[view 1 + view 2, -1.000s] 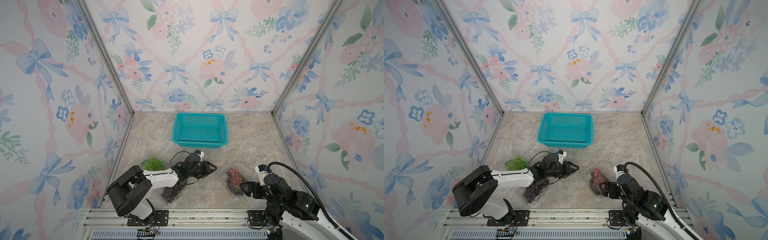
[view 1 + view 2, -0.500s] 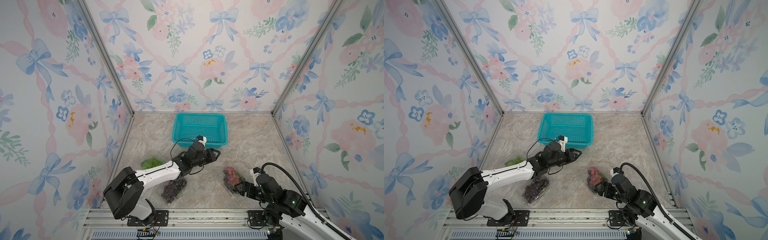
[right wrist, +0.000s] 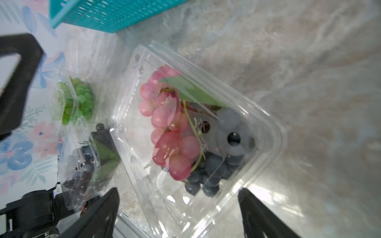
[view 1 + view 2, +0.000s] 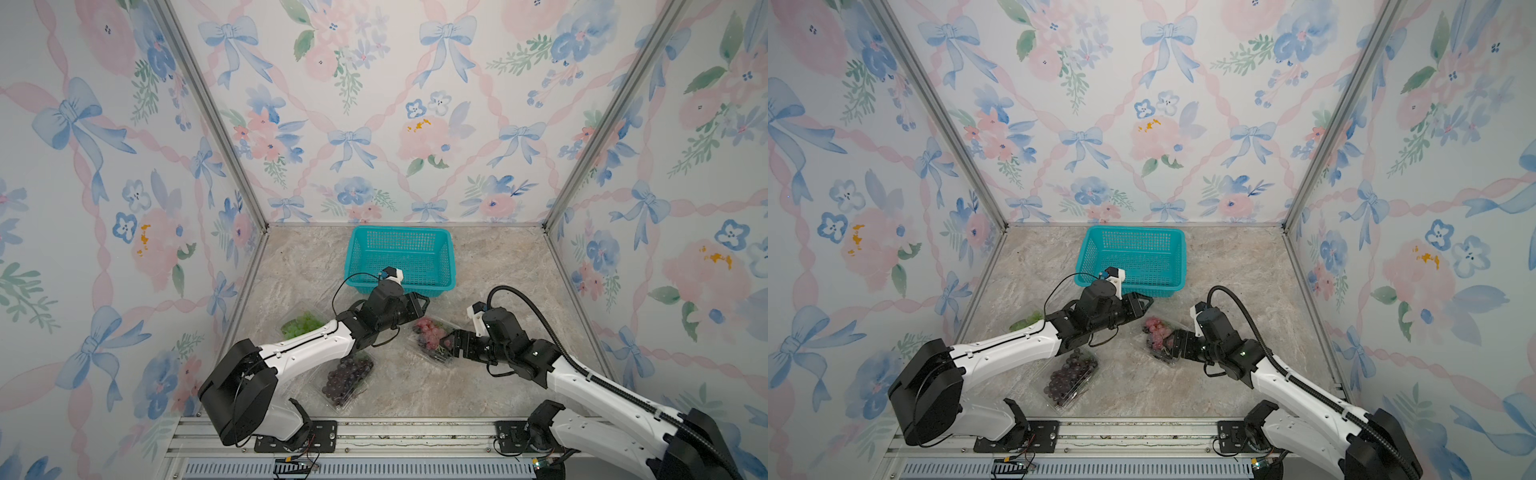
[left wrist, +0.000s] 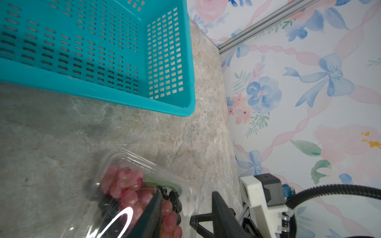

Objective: Pack grapes into containers
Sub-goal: Move the packing box to the center of the board.

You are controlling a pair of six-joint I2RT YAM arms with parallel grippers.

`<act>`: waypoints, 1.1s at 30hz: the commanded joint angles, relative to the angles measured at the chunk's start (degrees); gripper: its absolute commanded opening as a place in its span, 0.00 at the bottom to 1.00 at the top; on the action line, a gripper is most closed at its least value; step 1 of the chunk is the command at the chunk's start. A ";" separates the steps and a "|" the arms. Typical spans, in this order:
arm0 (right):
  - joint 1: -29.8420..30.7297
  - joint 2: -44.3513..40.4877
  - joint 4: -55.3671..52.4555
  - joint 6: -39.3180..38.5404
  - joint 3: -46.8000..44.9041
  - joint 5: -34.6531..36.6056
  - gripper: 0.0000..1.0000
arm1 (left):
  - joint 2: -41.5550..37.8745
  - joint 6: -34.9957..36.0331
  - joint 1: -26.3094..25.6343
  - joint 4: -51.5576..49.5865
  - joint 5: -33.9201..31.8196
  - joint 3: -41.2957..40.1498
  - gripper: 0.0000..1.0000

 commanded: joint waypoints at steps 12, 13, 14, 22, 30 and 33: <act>-5.71 4.97 10.19 -3.76 0.87 -6.89 0.89 | 4.29 5.21 -0.43 -2.92 -1.86 1.49 0.38; -5.89 3.48 10.12 -3.16 -0.71 -7.29 0.89 | 5.21 6.32 -0.56 -2.98 -2.61 1.45 0.38; -5.94 2.24 9.97 -2.72 -1.94 -7.79 0.88 | 6.00 6.79 -0.65 -2.93 -3.06 1.25 0.38; -2.14 -8.77 10.34 2.51 -12.63 -6.74 0.52 | 10.78 9.55 -1.30 -2.93 -3.38 3.01 0.37; -1.05 -10.22 12.28 3.48 -15.50 -5.59 0.40 | 13.16 9.42 -1.61 -2.93 -2.53 2.93 0.36; -0.80 -8.83 14.07 3.65 -15.68 -6.06 0.40 | 12.96 9.20 -1.87 -2.90 -2.68 2.82 0.36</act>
